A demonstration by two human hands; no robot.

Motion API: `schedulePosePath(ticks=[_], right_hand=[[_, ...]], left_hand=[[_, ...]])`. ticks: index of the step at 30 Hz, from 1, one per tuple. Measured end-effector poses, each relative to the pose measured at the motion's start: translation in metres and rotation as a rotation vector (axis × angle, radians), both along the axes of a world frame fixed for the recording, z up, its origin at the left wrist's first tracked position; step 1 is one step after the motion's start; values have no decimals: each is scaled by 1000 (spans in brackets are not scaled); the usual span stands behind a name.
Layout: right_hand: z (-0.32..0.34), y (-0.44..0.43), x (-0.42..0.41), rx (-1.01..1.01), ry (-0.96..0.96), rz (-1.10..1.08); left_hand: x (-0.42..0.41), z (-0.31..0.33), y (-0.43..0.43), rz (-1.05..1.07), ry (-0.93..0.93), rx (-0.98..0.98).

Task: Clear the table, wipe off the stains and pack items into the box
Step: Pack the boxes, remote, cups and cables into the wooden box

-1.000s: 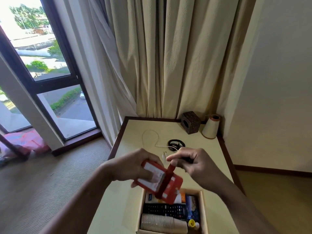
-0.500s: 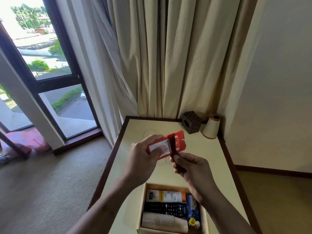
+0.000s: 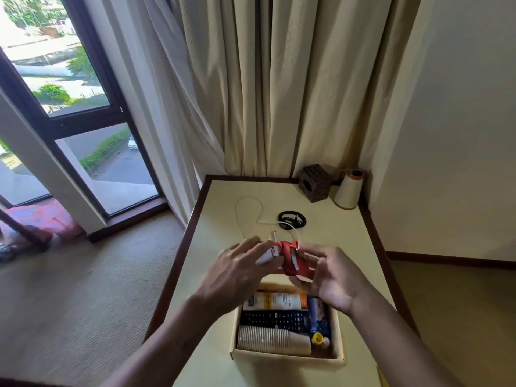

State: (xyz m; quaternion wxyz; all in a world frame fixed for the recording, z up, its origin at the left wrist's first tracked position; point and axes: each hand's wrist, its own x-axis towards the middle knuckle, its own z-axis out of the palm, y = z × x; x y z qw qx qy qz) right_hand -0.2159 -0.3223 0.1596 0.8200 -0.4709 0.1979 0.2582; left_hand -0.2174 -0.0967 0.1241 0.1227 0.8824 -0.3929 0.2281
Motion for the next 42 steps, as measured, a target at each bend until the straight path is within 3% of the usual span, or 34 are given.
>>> schedulePosePath(ticks=[5, 8, 13, 17, 22, 28, 34, 37, 42], right_hand=[[-64, 10, -8, -157, -9, -124], [-104, 16, -19, -321, -1, -178], [-155, 29, -27, -650, -112, -57], [-166, 41, -30, -909, -258, 169], [-154, 33, -22, -1241, -452, 400], [-137, 18, 50, -1293, -644, 293], [-202, 8, 151, -1527, -481, 689], [-231, 12, 173, -1737, -530, 920], [-235, 16, 179, -1877, -584, 933]], left_hand=[[-16, -63, -1, -14, 270, 21], [-22, -102, 6, 117, 581, -142], [-9, -131, 10, 600, 854, -538], [6, -141, -4, 666, 1059, -606], [11, -147, -19, 739, 1078, -632], [14, -161, -23, 769, 1071, -648], [15, -165, -24, 789, 1052, -609], [16, -170, -24, 809, 1049, -594], [17, -173, -22, 812, 1061, -606]])
